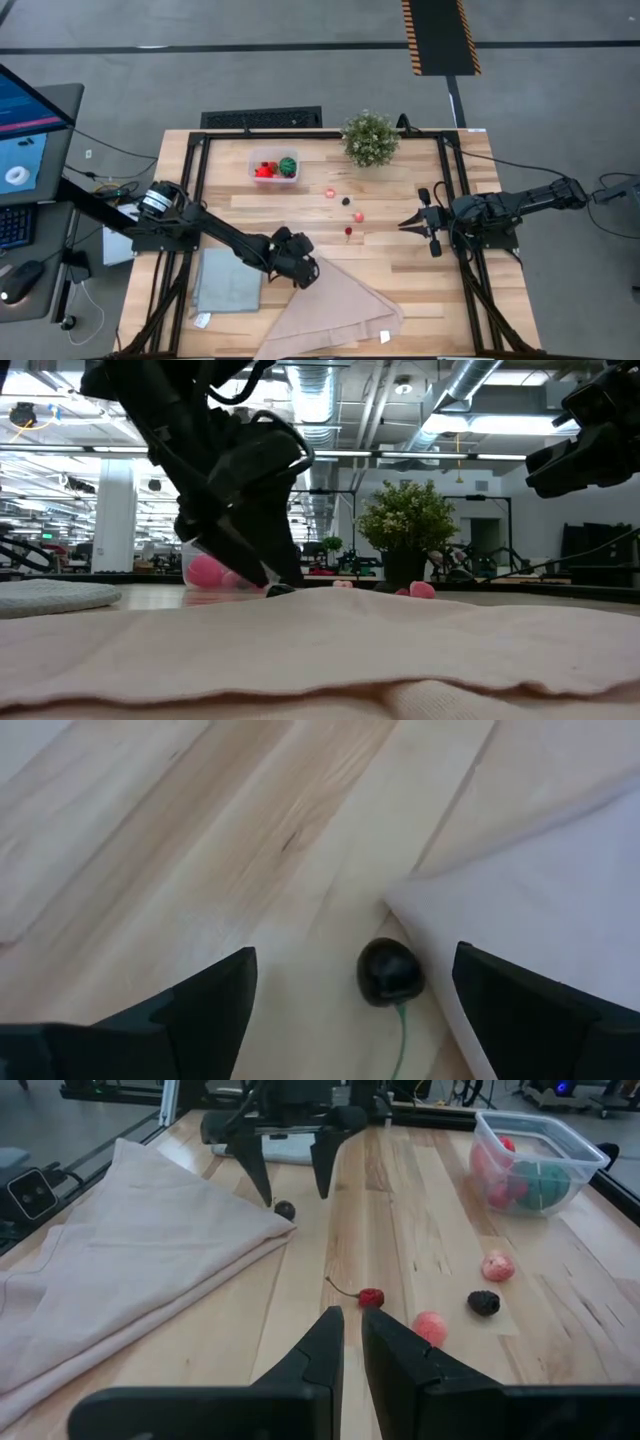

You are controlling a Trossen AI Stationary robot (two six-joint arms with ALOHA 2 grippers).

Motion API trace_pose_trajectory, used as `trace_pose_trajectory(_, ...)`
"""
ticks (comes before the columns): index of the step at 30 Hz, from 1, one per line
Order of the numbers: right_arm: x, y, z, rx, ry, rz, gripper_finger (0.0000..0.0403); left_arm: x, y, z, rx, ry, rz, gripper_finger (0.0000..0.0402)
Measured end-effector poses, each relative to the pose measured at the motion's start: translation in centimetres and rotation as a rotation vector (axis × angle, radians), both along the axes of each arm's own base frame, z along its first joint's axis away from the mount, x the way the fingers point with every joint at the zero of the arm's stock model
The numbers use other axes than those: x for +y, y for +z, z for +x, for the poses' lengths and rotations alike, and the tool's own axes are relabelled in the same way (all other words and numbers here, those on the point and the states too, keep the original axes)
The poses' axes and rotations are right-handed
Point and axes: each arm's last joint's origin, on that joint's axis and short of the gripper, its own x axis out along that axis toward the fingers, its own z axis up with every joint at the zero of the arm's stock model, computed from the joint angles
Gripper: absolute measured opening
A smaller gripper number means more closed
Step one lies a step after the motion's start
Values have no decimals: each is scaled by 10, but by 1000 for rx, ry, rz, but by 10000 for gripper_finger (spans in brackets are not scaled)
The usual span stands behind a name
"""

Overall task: Pick and placing Produce into tupperware
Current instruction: Put the black cherry into the transparent container

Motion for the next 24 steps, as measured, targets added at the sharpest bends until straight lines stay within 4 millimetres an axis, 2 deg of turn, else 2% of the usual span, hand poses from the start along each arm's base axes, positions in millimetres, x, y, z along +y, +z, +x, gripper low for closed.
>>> trace_pose_trajectory(8, 0, 0, 0, -1, 0, 0, 64, 7, -9, 3, 30, 22, -17, 317)
trace_pose_trajectory(24, 0, 0, 0, -1, 0, 0, 64, 11, -13, 1, 49, 83, -3, 221)
